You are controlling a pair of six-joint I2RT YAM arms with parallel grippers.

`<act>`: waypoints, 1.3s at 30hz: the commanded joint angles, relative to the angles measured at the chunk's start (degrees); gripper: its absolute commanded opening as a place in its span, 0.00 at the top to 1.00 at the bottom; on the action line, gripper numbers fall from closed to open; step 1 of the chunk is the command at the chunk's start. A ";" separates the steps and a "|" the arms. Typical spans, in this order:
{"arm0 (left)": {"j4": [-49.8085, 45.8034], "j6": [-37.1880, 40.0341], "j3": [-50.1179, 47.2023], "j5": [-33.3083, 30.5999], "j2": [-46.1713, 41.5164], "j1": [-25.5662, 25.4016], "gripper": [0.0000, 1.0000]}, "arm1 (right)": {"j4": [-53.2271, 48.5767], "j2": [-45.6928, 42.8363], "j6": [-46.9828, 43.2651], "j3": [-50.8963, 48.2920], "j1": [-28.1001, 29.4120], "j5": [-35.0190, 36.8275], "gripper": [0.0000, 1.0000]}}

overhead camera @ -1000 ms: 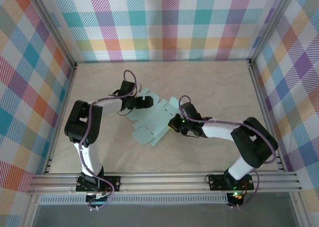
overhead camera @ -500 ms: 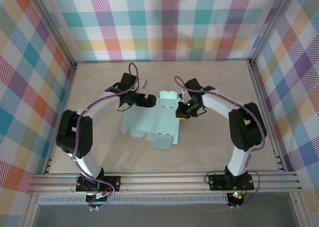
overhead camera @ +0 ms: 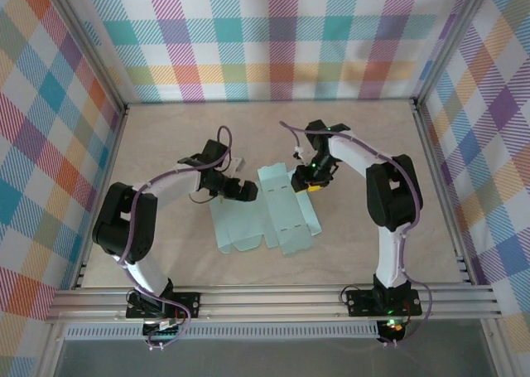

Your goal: Fold the paper box

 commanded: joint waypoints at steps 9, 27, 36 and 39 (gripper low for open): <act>7.40 -7.22 -11.89 0.52 -11.70 -2.47 0.00 | 46.24 -37.31 18.44 -41.18 -1.87 3.51 0.09; 5.97 -8.55 -18.10 -5.19 -10.27 -3.45 0.00 | 65.37 -34.39 28.48 -57.22 -1.90 -3.39 0.44; 7.47 -9.24 -19.47 -5.76 -7.27 -3.45 0.00 | 67.03 -28.22 27.06 -56.48 -2.02 -4.33 0.58; 7.47 -9.36 -19.41 -5.85 -6.36 -3.45 0.00 | 67.93 -26.53 27.32 -56.20 -1.90 -5.69 0.62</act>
